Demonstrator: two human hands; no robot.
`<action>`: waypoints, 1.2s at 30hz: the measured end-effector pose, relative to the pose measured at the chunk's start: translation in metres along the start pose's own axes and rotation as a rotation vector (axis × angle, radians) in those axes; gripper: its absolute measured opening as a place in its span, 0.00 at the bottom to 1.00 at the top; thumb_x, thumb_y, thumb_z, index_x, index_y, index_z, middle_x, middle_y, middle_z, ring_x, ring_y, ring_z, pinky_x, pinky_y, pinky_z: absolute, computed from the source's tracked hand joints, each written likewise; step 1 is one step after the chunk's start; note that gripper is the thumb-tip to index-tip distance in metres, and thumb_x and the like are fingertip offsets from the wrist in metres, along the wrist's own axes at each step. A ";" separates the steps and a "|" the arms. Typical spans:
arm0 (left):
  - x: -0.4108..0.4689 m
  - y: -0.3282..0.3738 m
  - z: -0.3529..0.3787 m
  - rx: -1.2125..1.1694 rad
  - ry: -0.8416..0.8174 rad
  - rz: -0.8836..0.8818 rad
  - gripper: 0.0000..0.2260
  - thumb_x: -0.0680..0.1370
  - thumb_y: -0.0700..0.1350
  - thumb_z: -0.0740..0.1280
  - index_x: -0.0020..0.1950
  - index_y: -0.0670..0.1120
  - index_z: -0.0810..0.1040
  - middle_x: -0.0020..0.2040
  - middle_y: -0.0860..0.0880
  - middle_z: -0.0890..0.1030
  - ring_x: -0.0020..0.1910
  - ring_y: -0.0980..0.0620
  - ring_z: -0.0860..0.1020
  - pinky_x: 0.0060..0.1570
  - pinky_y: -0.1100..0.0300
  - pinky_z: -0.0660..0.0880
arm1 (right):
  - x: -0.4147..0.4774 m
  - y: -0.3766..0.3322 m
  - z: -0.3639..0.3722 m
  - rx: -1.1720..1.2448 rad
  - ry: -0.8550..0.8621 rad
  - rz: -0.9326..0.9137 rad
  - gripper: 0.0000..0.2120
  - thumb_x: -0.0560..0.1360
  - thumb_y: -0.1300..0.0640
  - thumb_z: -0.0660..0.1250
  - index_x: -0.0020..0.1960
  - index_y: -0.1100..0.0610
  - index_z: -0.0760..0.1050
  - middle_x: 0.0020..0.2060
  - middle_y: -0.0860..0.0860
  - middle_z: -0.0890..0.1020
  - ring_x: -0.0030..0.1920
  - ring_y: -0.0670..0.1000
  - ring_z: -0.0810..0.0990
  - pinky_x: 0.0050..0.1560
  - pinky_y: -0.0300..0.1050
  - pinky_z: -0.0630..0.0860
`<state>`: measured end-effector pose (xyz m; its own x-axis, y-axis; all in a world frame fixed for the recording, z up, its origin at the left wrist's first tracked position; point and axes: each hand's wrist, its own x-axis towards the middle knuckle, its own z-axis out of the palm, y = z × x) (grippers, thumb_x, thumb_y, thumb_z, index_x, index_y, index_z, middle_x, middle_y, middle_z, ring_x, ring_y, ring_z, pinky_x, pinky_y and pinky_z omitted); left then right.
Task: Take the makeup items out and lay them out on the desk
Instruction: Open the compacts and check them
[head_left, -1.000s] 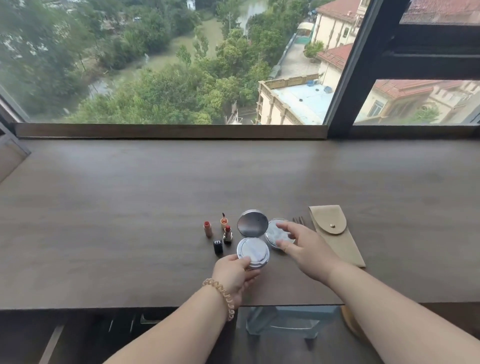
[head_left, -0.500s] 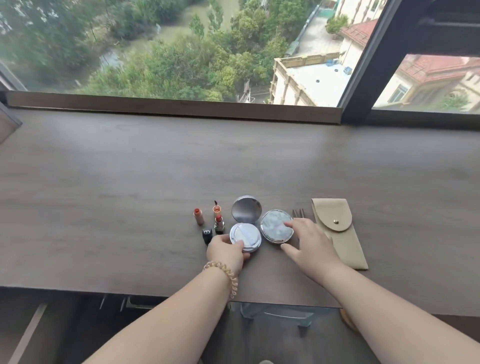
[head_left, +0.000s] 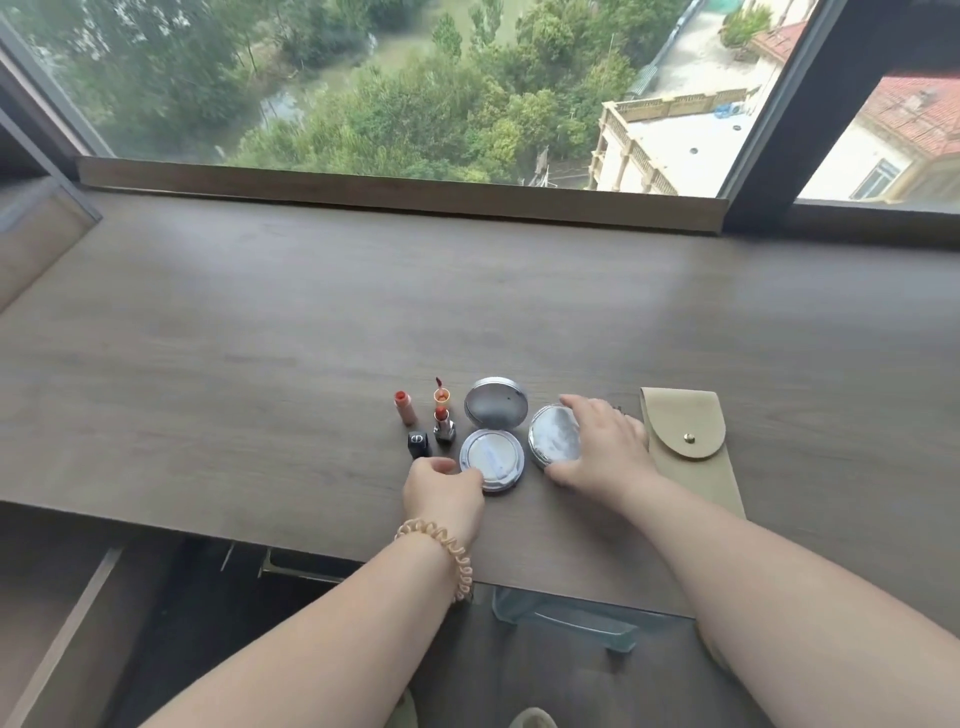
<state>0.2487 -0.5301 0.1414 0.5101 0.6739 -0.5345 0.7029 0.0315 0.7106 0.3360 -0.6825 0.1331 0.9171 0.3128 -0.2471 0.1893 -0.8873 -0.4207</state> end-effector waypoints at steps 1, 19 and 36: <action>-0.005 0.005 -0.002 0.007 0.008 0.018 0.14 0.71 0.42 0.68 0.55 0.45 0.75 0.52 0.48 0.77 0.45 0.50 0.74 0.46 0.60 0.70 | -0.001 0.001 -0.003 0.070 0.022 0.021 0.38 0.63 0.47 0.72 0.70 0.46 0.61 0.64 0.47 0.70 0.67 0.48 0.67 0.67 0.47 0.57; -0.066 0.077 -0.035 -0.629 -1.021 0.198 0.31 0.66 0.47 0.76 0.66 0.42 0.70 0.58 0.40 0.80 0.52 0.38 0.79 0.54 0.49 0.77 | -0.065 -0.039 -0.093 1.036 -0.082 -0.113 0.31 0.61 0.42 0.75 0.60 0.54 0.76 0.55 0.54 0.83 0.56 0.51 0.81 0.55 0.45 0.73; -0.057 0.077 -0.054 -0.814 -1.272 0.230 0.30 0.67 0.39 0.73 0.68 0.41 0.69 0.57 0.38 0.77 0.56 0.38 0.77 0.56 0.50 0.77 | -0.087 -0.079 -0.091 0.990 0.244 -0.236 0.35 0.66 0.31 0.66 0.60 0.58 0.78 0.54 0.57 0.83 0.57 0.55 0.81 0.62 0.55 0.74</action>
<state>0.2465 -0.5263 0.2516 0.9390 -0.3272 -0.1056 0.3134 0.6885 0.6540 0.2731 -0.6705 0.2675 0.9611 0.2672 0.0706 0.1017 -0.1045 -0.9893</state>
